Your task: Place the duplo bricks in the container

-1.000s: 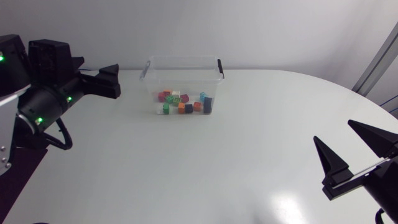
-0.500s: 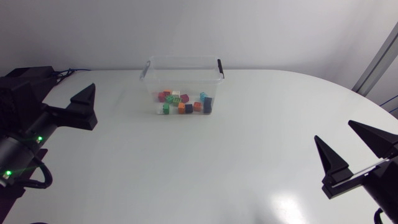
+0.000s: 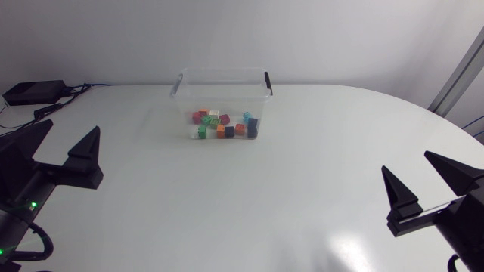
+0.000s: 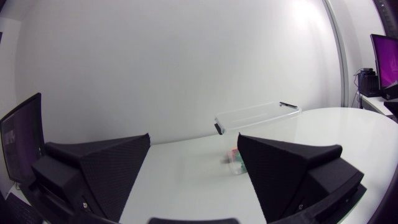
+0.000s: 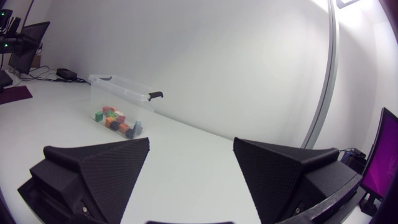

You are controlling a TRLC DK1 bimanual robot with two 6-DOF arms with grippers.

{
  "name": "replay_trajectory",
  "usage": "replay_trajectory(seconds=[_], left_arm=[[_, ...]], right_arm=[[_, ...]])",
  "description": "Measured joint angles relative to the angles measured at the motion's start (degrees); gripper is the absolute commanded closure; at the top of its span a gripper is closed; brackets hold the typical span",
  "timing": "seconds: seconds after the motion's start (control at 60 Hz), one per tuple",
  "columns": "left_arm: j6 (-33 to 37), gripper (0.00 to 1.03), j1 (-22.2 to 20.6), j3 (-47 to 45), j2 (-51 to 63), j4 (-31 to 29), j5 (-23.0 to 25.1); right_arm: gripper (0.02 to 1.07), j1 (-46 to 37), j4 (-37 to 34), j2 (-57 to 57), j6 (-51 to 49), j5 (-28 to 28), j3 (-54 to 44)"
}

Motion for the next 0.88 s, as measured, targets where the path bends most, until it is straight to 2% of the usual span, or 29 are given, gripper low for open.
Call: replay_trajectory(seconds=[0.683, 0.883], left_arm=[[-9.0, 0.09, 12.9, -12.0, -20.2, -11.5, 12.5], [-10.0, 0.09, 13.8, -13.1, -21.8, -12.3, 13.2]], right_arm=[[0.07, 6.5, 4.4, 0.0, 13.6, 15.8, -4.9], [0.07, 7.0, 4.7, 0.0, 14.8, 16.6, -5.0]])
